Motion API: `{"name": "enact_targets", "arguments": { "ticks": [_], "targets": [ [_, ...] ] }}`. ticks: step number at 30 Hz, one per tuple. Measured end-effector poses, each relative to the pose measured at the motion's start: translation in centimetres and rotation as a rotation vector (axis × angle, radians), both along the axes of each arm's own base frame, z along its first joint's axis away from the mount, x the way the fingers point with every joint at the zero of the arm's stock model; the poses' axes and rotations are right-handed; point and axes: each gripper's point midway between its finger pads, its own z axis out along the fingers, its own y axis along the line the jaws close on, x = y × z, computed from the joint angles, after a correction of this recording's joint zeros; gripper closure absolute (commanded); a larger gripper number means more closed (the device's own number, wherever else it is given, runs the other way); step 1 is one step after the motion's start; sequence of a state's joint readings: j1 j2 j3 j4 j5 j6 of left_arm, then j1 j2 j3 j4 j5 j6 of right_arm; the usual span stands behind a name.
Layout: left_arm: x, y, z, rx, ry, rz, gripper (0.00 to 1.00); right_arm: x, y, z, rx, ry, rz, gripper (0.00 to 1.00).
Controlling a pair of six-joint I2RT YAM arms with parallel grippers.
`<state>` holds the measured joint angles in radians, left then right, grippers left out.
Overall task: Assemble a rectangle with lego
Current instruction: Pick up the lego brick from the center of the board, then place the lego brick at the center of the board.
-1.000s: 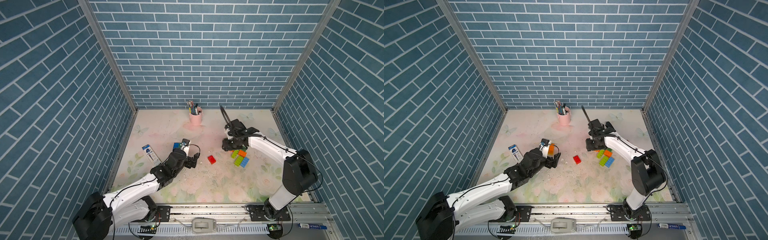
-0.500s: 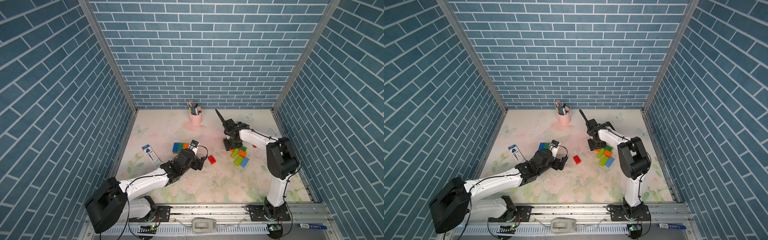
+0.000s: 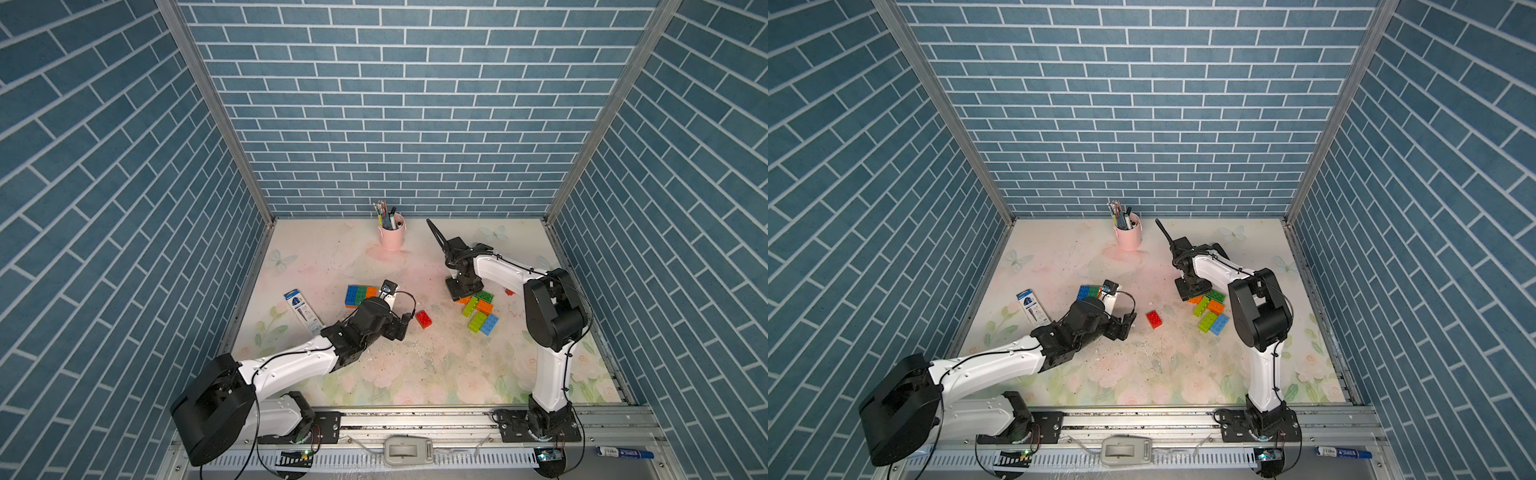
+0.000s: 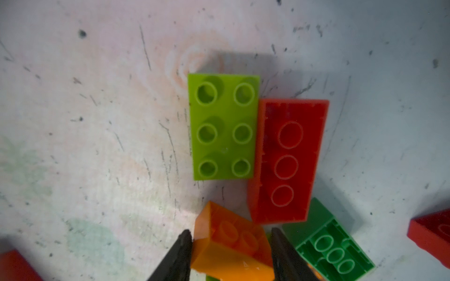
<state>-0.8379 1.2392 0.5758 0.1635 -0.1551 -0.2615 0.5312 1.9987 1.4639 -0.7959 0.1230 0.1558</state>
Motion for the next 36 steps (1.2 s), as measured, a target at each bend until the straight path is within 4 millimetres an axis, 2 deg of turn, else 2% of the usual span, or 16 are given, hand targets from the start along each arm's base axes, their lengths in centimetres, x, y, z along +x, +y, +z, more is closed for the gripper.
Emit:
{"name": "enact_targets", "arguments": {
  "ticks": [4, 14, 22, 25, 29, 33, 36],
  "targets": [
    [0.0, 0.0, 0.0, -0.002, 0.001, -0.001, 0.06, -0.5, 0.2, 0.0, -0.004, 0.012, 0.011, 0.5],
    [0.0, 0.0, 0.1, -0.003, 0.0, -0.001, 0.06, -1.2, 0.4, -0.1, -0.028, 0.032, 0.05, 0.75],
    [0.0, 0.4, 1.2, -0.019, -0.027, 0.014, 0.06, -1.8, 1.9, 0.8, 0.065, 0.039, 0.043, 0.8],
    [0.2, 0.9, 2.1, -0.032, -0.045, 0.031, 0.06, -3.7, 3.0, 2.2, 0.194, 0.058, 0.007, 0.81],
    [0.5, 2.0, 2.3, -0.043, -0.052, 0.063, 0.06, -7.9, 4.5, 3.4, 0.431, 0.106, -0.085, 0.81],
    [0.6, 2.4, 1.9, -0.046, -0.038, 0.08, 0.07, -11.7, 5.5, 1.7, 0.575, 0.197, -0.168, 0.8],
    [0.6, 2.3, 1.7, -0.051, -0.027, 0.081, 0.07, -13.0, 6.0, 0.1, 0.629, 0.242, -0.207, 0.8]
  ]
}}
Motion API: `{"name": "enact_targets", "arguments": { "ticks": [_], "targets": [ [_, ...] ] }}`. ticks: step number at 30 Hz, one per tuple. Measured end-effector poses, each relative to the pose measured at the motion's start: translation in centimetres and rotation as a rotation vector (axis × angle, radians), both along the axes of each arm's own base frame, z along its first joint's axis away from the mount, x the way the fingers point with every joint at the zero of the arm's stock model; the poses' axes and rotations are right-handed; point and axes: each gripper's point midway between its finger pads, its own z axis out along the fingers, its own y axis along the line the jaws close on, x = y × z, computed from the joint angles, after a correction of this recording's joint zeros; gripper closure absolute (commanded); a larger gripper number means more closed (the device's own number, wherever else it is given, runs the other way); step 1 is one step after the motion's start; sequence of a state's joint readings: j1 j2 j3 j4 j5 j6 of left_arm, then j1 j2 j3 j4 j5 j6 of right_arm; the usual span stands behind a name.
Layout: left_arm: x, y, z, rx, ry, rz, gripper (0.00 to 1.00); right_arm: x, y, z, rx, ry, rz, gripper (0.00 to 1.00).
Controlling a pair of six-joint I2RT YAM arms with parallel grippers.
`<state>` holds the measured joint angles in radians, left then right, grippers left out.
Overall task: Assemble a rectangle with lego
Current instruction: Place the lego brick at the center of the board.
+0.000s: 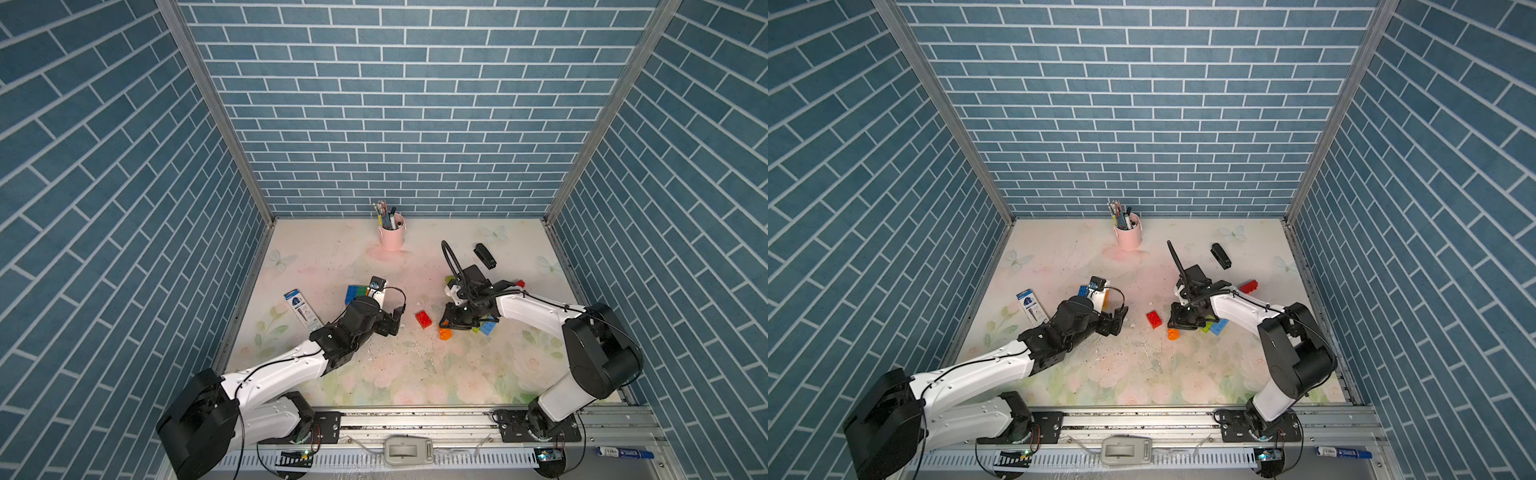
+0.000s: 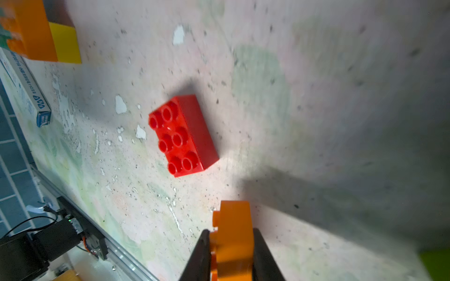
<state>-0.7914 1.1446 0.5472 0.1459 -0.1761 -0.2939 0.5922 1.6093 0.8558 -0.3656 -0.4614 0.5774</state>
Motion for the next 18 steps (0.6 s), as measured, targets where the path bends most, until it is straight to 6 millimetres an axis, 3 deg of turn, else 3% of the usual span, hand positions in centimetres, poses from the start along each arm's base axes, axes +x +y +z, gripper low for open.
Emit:
{"name": "enact_targets", "arguments": {
  "ticks": [7, 13, 18],
  "targets": [
    [-0.2, 0.0, -0.5, -0.005, 0.027, 0.003, 0.08, 0.1, 1.2, -0.2, 0.146, -0.006, -0.035, 0.76],
    [-0.3, 0.0, -0.6, -0.017, 0.041, 0.009, 0.09, -0.8, -0.1, -0.6, 0.127, -0.003, -0.043, 0.6],
    [-0.4, 0.0, -0.6, -0.024, 0.048, 0.012, 0.09, -1.6, -1.4, -0.9, 0.068, 0.002, -0.026, 0.53]
  ]
}}
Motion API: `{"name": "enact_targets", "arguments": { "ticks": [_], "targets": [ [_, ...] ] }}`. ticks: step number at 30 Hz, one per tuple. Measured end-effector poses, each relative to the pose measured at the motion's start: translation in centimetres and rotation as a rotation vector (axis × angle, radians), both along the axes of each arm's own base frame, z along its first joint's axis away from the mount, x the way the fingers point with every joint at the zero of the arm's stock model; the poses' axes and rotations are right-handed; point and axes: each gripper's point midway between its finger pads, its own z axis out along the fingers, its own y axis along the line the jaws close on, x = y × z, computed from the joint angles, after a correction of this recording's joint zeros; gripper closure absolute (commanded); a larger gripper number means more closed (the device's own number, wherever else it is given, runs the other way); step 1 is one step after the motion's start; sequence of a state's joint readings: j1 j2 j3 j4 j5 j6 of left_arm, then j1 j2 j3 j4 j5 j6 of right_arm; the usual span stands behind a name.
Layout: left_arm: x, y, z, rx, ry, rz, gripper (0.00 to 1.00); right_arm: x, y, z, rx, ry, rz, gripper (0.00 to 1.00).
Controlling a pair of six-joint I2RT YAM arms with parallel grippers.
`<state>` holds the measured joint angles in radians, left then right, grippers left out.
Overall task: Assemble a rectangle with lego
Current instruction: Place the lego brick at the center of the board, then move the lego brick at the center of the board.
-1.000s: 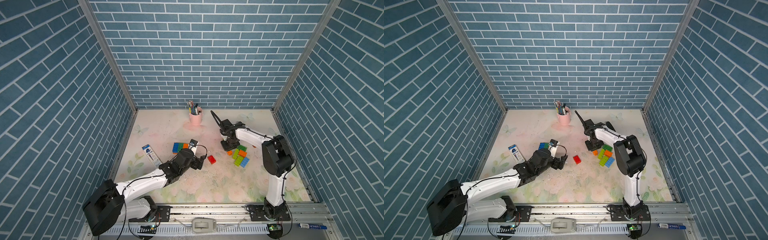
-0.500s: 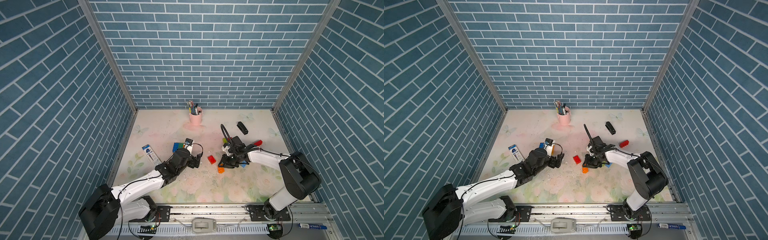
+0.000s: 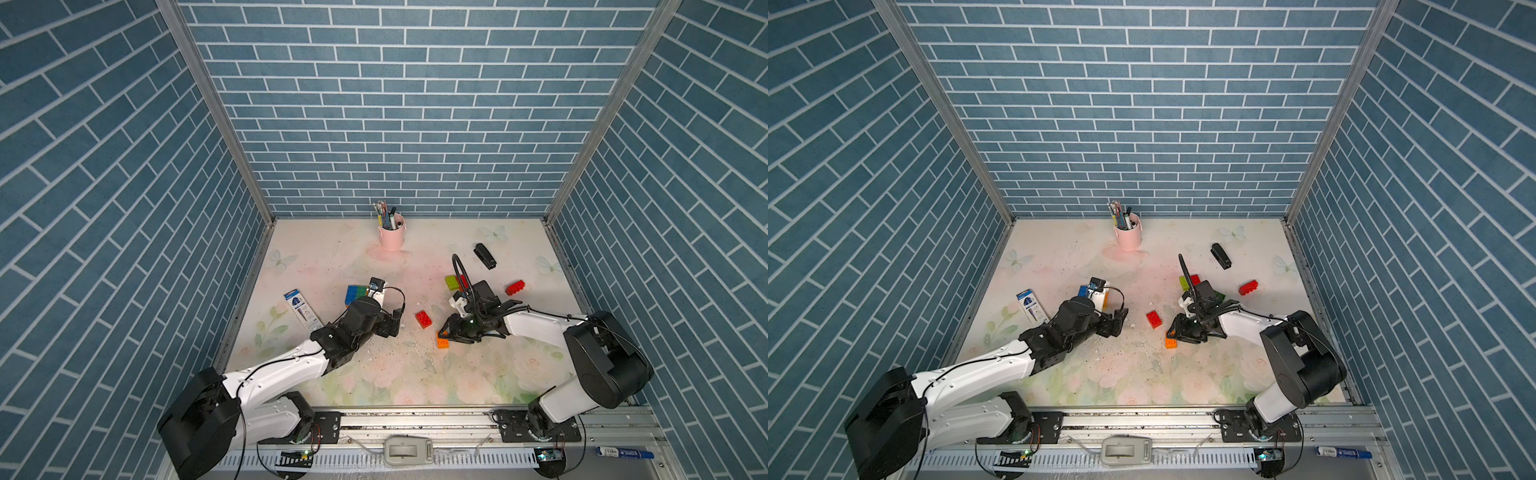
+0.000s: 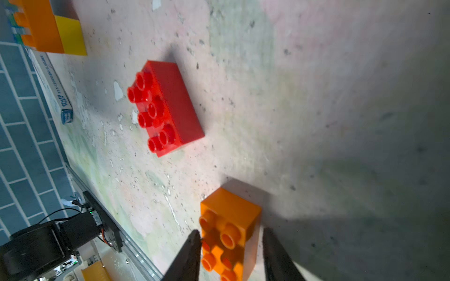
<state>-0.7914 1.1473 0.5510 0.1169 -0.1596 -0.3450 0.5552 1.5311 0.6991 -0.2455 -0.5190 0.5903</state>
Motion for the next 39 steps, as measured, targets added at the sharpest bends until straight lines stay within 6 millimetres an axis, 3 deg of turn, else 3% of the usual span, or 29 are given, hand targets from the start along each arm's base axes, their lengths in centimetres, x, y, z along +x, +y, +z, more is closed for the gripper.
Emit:
{"name": "enact_targets", "arguments": {
  "ticks": [4, 8, 12, 15, 20, 23, 33, 39],
  "targets": [
    [0.0, 0.0, 0.0, -0.001, 0.003, 0.002, 0.09, 0.0, -1.1, 0.5, -0.062, -0.012, -0.011, 0.46],
    [0.0, 0.1, 0.0, 0.0, 0.008, 0.011, 0.09, 0.6, -1.8, 2.3, -0.13, -0.048, -0.063, 0.39],
    [0.2, 0.9, -0.2, 0.024, 0.026, 0.054, 0.1, -0.1, -0.8, 3.7, -0.225, -0.087, -0.049, 0.37],
    [1.0, 2.6, -0.2, 0.042, 0.053, 0.128, 0.11, -0.7, 0.1, 4.1, -0.306, -0.108, -0.021, 0.37],
    [2.5, 7.5, 0.0, 0.007, 0.095, 0.295, 0.12, -0.4, -0.5, 2.6, -0.456, -0.092, -0.006, 0.37],
    [2.4, 8.9, 0.1, -0.012, 0.101, 0.333, 0.12, -0.6, -0.8, 1.4, -0.503, -0.065, 0.006, 0.38],
    [1.6, 9.0, -1.9, -0.009, 0.157, 0.322, 0.12, -0.5, 0.4, 0.4, -0.528, -0.043, 0.039, 0.44],
    [1.6, 8.9, -2.0, -0.011, 0.161, 0.316, 0.12, -0.2, 0.8, 0.0, -0.536, -0.038, 0.06, 0.61]
  ]
}}
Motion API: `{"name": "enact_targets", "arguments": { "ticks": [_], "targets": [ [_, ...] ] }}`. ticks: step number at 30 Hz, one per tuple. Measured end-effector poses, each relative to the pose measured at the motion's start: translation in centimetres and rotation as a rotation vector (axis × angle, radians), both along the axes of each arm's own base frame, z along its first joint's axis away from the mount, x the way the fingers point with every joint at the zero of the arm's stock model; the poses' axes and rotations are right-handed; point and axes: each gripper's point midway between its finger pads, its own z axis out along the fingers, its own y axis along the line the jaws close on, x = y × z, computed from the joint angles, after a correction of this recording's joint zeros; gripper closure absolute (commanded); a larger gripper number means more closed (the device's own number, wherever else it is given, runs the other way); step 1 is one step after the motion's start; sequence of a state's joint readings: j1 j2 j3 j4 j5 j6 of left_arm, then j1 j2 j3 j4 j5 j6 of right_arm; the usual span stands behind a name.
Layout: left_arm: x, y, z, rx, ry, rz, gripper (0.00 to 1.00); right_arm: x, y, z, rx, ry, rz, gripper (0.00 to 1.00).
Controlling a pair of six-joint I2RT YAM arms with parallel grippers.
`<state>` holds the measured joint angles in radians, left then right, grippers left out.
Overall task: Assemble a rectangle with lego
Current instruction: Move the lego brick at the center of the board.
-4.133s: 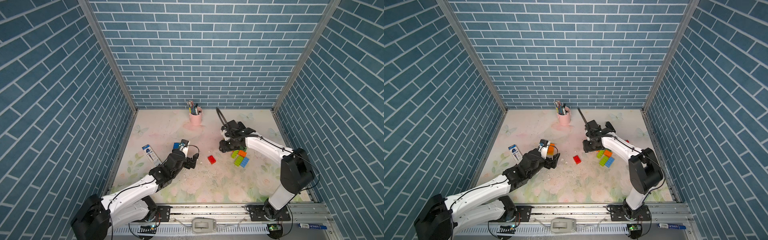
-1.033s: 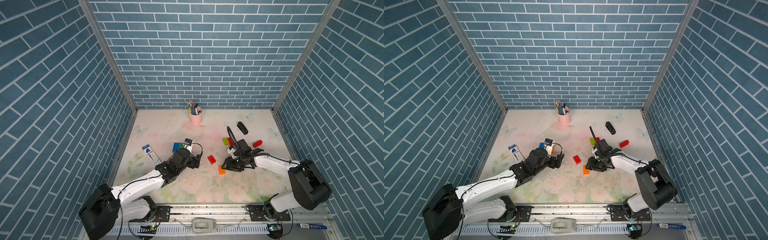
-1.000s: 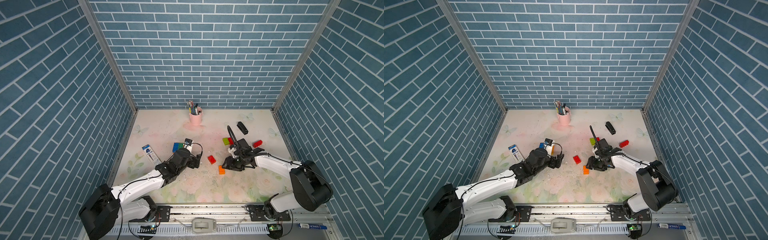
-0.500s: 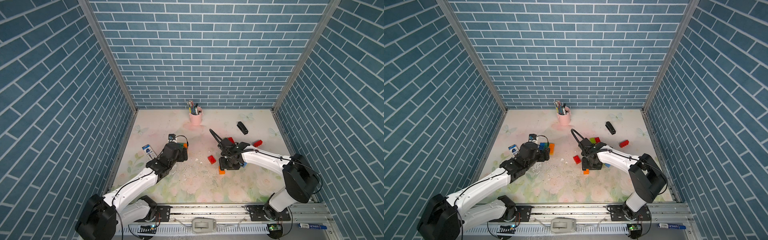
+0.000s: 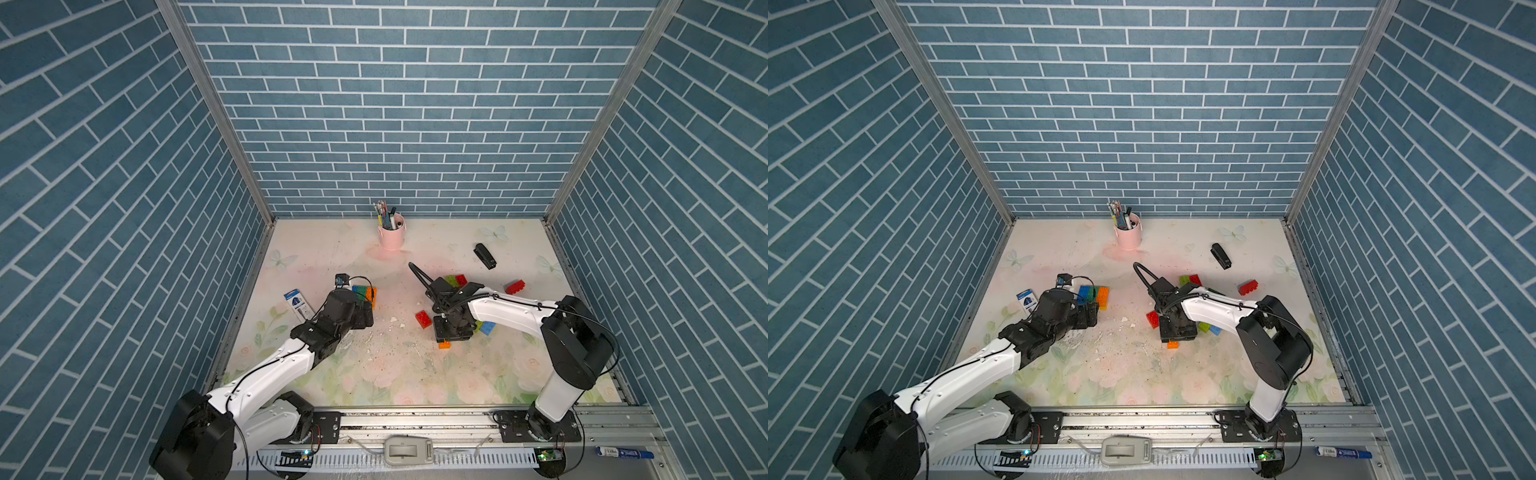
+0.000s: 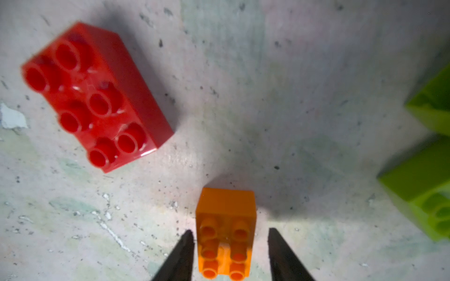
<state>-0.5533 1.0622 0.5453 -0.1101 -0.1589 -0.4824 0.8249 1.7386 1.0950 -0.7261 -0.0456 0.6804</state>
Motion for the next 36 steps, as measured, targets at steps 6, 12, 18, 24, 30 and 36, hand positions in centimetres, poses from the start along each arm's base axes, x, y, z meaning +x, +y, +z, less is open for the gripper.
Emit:
{"name": "enact_targets", "arguments": {
  "ticks": [6, 12, 18, 24, 30, 36],
  "targets": [
    [0.0, 0.0, -0.1, -0.001, 0.001, 0.0, 0.12, 0.0, 0.5, 0.3, 0.015, 0.002, 0.061, 0.72],
    [-0.2, 0.3, -0.7, 0.005, 0.011, 0.003, 0.12, 0.2, 0.9, 0.6, 0.016, -0.001, 0.162, 0.75],
    [-0.2, 0.6, -1.0, 0.01, 0.014, 0.01, 0.12, 1.2, 2.2, 0.8, 0.022, -0.016, 0.242, 0.75],
    [-0.1, 1.0, -1.2, 0.014, 0.014, 0.018, 0.12, 1.4, 2.8, 0.5, 0.009, -0.008, 0.295, 0.75],
    [0.1, 1.1, -1.4, 0.014, 0.016, 0.02, 0.12, 1.6, 3.1, 0.3, 0.001, 0.0, 0.324, 0.75],
    [0.2, 1.0, -1.4, 0.008, 0.014, 0.016, 0.12, 1.7, 3.7, 0.3, 0.013, 0.012, 0.338, 0.75]
  ]
}}
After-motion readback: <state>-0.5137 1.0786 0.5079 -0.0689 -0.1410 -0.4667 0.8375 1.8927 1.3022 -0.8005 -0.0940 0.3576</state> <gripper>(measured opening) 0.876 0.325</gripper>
